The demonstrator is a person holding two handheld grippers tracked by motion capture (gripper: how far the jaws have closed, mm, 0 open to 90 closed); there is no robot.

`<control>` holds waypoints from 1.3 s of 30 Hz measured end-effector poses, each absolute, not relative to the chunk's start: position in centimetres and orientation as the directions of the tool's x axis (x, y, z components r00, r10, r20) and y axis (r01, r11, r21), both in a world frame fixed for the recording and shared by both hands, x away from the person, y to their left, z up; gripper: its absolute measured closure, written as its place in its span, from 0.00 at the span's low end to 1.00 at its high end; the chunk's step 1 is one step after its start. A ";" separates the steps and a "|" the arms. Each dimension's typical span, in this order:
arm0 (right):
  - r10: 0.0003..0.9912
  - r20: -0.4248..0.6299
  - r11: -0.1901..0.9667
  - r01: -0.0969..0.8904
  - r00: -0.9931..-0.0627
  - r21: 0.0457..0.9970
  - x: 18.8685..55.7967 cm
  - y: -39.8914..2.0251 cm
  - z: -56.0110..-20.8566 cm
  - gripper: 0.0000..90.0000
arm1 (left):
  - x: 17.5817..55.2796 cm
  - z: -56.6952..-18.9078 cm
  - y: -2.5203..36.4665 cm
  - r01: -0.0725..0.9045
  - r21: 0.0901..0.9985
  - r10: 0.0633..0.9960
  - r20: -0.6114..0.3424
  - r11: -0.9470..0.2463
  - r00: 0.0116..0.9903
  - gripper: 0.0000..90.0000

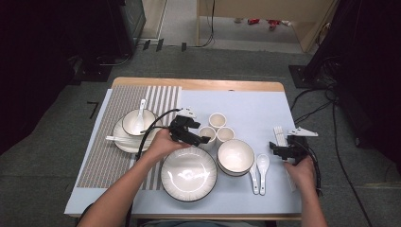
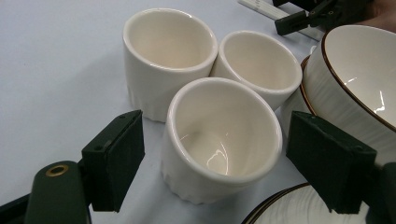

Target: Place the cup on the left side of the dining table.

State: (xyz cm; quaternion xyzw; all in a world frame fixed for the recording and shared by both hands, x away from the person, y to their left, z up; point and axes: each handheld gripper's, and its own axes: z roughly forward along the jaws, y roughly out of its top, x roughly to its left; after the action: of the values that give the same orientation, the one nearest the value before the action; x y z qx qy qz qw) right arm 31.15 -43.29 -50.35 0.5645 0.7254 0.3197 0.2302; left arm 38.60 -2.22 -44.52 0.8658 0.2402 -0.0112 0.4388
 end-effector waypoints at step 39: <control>0.966 0.027 0.158 0.672 -0.256 0.723 31.2 -43.3 -50.3 0.16 | 37.8 -45.9 -4.0 0.390 0.719 0.424 -0.146 -0.575 0.894 0.25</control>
State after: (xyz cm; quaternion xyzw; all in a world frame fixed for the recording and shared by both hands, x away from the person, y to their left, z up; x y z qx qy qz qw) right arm 31.16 -43.28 -50.35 0.5646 0.7254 0.3194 0.2302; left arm 37.83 -4.02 -45.89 0.8871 0.2296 0.0212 0.4000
